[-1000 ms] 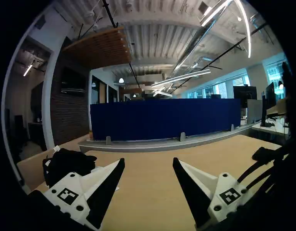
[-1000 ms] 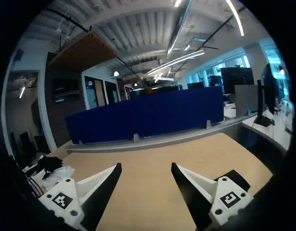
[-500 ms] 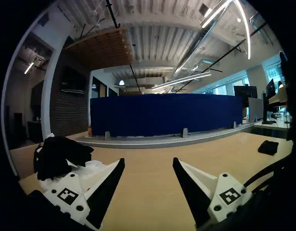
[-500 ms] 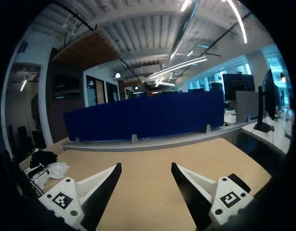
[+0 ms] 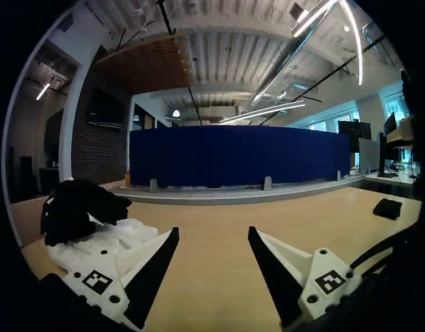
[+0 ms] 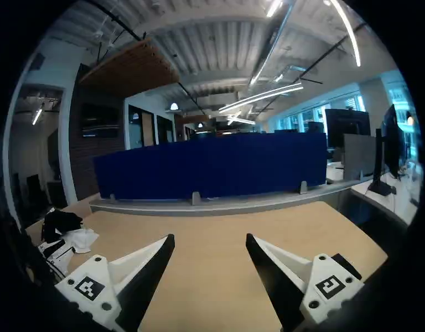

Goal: Fold towel

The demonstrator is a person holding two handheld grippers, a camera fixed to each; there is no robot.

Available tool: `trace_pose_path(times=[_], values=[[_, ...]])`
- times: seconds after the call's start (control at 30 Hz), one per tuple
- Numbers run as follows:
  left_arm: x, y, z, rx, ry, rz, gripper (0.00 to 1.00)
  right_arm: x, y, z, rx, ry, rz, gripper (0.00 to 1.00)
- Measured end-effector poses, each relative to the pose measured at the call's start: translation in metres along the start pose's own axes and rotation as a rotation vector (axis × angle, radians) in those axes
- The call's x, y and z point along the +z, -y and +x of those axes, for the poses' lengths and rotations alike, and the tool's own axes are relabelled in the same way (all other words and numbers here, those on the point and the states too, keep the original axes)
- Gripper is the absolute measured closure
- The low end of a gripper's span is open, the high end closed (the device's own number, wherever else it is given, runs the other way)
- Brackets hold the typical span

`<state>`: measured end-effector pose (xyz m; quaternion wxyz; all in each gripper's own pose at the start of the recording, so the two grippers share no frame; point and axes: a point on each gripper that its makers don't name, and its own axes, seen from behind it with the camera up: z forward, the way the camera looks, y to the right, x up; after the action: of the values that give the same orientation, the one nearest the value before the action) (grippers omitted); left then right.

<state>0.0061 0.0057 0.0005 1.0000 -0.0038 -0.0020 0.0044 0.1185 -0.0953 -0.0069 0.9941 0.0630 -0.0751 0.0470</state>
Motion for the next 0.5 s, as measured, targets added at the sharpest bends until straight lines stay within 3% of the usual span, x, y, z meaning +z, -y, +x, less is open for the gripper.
trace_pose_path(times=[0.5], values=[[-0.0008, 0.0026, -0.004, -0.007, -0.004, 0.002, 0.07, 0.0035, -0.0078, -0.006, 0.003, 0.01, -0.004, 0.0]])
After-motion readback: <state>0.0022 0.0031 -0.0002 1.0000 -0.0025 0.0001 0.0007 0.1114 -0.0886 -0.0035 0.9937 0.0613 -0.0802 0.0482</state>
